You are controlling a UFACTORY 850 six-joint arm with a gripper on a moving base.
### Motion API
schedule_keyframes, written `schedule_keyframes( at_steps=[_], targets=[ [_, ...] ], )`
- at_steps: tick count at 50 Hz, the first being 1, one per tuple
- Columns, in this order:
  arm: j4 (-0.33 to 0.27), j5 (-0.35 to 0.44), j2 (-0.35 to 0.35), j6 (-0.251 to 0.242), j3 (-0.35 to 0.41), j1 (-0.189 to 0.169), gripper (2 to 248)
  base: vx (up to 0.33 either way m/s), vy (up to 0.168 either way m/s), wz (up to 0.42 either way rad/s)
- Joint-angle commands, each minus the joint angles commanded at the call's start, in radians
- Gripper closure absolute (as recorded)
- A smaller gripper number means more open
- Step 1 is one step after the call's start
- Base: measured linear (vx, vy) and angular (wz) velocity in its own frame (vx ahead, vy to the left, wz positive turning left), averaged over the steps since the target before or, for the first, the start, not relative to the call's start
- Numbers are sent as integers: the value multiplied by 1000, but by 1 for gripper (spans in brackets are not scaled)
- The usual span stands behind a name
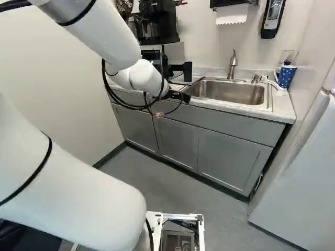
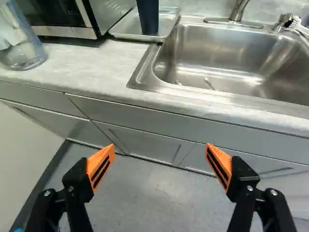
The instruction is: Rinse the cup and place it in the tray
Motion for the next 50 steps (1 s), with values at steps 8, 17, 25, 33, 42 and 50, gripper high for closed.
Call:
schedule_keyframes(
  at_steps=[8, 17, 25, 33, 42, 50],
  targets=[
    [0, 87, 7, -1, 58, 26, 3, 0, 0, 0],
    [0, 188, 16, -2, 126, 56, 3, 0, 0, 0],
    [0, 273, 23, -2, 183, 82, 3, 0, 0, 0],
    [-1, 349, 30, -3, 234, 104, 3, 0, 0, 0],
    [-1, 426, 36, -4, 286, 127, 3, 0, 0, 0],
    [-1, 487, 41, -4, 326, 146, 3, 0, 0, 0]
  ],
)
